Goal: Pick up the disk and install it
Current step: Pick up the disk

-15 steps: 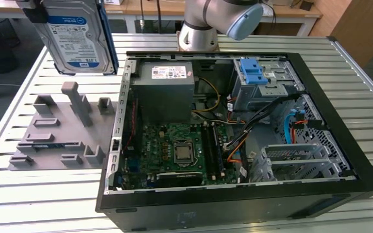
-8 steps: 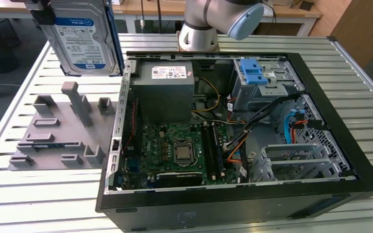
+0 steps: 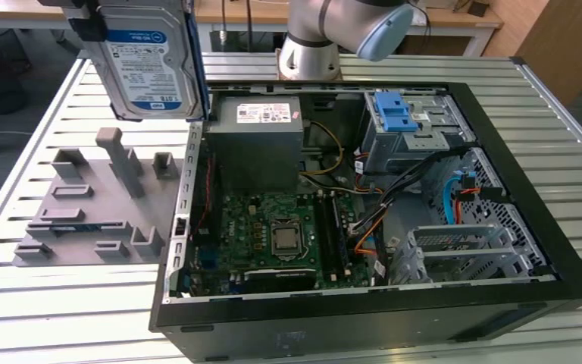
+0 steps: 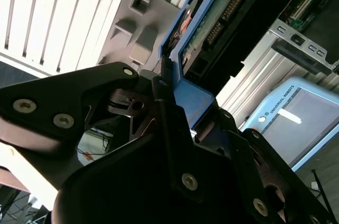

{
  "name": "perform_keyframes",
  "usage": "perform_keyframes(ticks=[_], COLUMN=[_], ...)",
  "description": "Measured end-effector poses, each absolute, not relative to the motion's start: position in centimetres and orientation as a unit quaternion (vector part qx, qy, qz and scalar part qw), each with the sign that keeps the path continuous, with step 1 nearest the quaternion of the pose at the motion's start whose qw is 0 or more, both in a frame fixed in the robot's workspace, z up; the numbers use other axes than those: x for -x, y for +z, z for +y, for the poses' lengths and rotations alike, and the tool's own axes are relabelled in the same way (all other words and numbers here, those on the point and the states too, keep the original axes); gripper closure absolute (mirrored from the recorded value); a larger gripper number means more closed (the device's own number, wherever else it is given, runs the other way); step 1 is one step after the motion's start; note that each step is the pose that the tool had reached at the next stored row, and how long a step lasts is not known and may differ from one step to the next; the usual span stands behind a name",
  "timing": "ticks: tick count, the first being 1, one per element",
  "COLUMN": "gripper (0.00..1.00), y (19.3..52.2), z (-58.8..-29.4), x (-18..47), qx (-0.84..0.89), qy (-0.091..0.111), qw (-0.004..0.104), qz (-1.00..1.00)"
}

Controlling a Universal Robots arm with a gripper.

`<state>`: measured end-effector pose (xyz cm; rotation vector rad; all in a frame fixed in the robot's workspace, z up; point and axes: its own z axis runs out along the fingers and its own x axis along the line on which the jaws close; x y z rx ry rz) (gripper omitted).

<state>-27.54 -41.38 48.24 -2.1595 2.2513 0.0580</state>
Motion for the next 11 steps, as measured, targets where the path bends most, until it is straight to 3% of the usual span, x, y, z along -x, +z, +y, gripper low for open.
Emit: perform_keyframes(ticks=[11], gripper=[0.63], y=[48.2], z=[-41.7], x=[25.1], qx=[0.692], qy=[0.019], qw=[0.011], qz=[0.722])
